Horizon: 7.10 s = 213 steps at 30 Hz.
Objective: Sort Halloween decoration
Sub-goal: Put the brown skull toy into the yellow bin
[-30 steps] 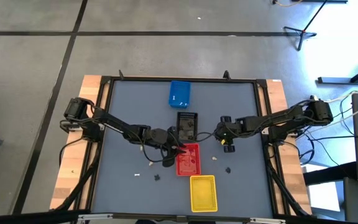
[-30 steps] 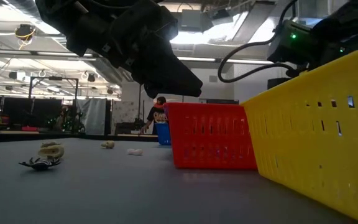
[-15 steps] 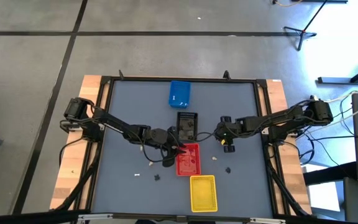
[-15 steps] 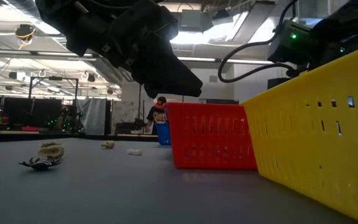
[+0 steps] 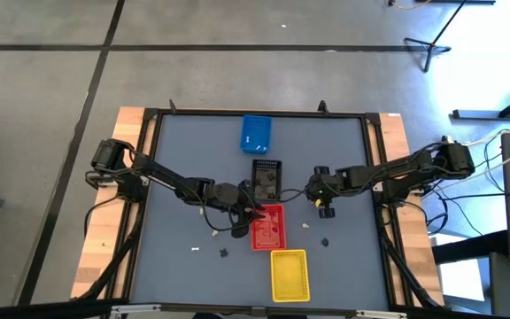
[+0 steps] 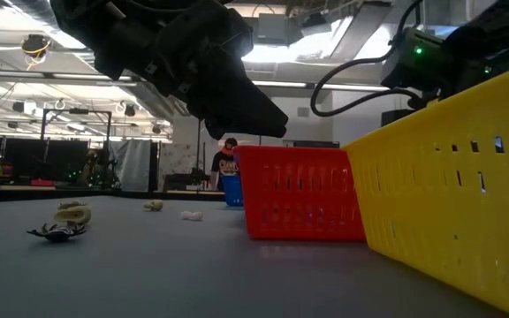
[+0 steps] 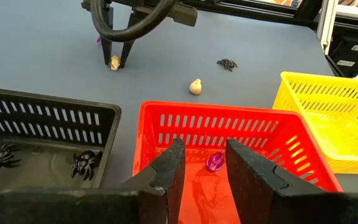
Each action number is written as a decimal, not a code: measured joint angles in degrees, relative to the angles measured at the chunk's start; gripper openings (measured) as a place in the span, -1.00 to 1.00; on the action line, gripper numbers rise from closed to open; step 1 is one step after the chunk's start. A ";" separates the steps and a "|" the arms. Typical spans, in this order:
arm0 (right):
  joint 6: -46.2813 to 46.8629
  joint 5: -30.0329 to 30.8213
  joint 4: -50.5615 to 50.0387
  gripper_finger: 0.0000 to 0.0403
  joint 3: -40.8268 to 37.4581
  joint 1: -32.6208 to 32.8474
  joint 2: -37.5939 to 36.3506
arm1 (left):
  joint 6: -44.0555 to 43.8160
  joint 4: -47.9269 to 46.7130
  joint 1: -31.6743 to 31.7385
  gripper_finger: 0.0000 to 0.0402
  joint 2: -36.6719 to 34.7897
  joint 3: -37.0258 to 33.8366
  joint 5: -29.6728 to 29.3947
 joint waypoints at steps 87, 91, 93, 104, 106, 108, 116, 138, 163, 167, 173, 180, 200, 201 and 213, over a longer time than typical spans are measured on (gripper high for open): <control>34.53 -17.31 7.80 -0.11 28.00 32.24 8.37 | 10.29 -18.53 0.73 -0.43 -16.79 0.02 -15.45; 34.53 -17.31 7.81 -0.12 28.00 32.22 8.37 | 5.94 -22.01 2.86 -0.27 -16.79 0.02 -15.38; 34.53 -17.31 7.82 -0.11 28.00 32.22 8.37 | 4.08 -25.51 3.96 -0.17 -16.79 0.02 -15.36; 33.88 -16.87 7.34 -0.11 28.00 32.22 8.37 | 2.99 -47.85 7.70 0.05 -16.76 0.02 -13.24; 33.86 -16.08 7.34 -0.11 28.00 32.22 8.35 | 2.99 -49.70 8.17 0.05 -16.76 0.02 -13.24; 33.86 -15.98 7.34 -0.11 28.00 32.21 8.35 | 2.99 -50.63 8.65 0.05 -16.76 0.02 -13.23; 33.86 -15.94 6.88 -0.11 28.00 32.22 8.35 | 3.52 -51.39 10.21 0.05 -15.83 0.00 -8.78; 33.83 -15.87 6.03 -0.11 28.00 32.22 8.31 | 4.57 -51.67 12.79 0.05 -11.69 -0.02 -5.48; 33.84 -15.87 6.08 -0.11 28.00 32.22 8.31 | 4.27 -40.98 12.79 0.02 -10.93 -8.58 -4.38; 33.83 -15.87 6.05 -0.11 28.00 32.22 8.31 | 4.26 -40.94 12.76 -0.08 -10.93 -8.61 -4.26; 33.83 -15.87 6.05 -0.11 28.00 32.22 8.31 | 4.28 -40.83 12.74 -0.29 -10.93 -8.66 -4.07; 33.83 -15.87 6.05 -0.11 28.00 32.22 8.31 | 4.31 -40.89 12.74 -0.52 -10.93 -8.66 -4.12; 33.85 -15.85 6.05 -0.11 28.00 32.22 8.31 | 4.15 -41.36 12.81 -0.80 -10.98 -7.93 -2.47; 33.85 -15.87 6.06 -0.11 28.00 32.22 8.31 | 3.57 -41.64 12.81 -0.80 -11.08 -7.54 -1.51; 33.83 -18.21 5.95 -0.11 28.00 32.22 8.31 | 1.42 -41.05 7.54 -0.81 -12.17 4.49 7.74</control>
